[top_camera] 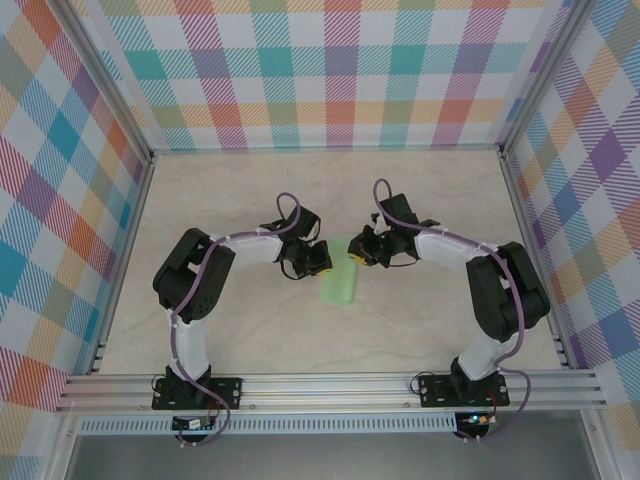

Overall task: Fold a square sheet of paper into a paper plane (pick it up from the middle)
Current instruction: Fold the square sheet of paper in half at the center of the table.

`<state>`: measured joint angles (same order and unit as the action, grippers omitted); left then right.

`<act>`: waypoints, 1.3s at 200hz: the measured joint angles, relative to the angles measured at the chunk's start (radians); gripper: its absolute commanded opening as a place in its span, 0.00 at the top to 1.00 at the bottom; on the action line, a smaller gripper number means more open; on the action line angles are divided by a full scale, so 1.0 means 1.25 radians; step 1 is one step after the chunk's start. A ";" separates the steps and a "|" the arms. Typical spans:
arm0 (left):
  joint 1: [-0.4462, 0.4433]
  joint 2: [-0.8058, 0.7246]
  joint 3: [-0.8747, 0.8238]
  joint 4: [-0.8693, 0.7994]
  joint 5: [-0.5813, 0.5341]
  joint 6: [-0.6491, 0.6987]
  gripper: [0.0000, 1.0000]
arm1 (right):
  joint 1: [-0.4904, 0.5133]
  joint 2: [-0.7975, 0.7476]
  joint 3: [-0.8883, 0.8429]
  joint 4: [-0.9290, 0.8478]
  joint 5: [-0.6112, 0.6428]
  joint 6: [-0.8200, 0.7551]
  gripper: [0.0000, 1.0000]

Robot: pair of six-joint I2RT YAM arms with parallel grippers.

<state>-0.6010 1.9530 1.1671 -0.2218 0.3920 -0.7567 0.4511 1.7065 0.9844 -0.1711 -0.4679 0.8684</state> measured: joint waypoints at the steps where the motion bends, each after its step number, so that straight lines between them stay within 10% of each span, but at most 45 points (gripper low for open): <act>1: 0.000 0.000 0.000 0.000 0.000 0.000 1.00 | 0.000 0.001 -0.001 0.002 -0.002 -0.001 0.94; 260: 0.000 -0.005 -0.016 0.023 0.001 0.012 1.00 | -0.007 0.043 -0.150 0.172 -0.036 -0.092 1.00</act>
<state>-0.6010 1.9472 1.1465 -0.1925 0.3927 -0.7418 0.4423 1.7607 0.7975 0.0433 -0.5129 0.7540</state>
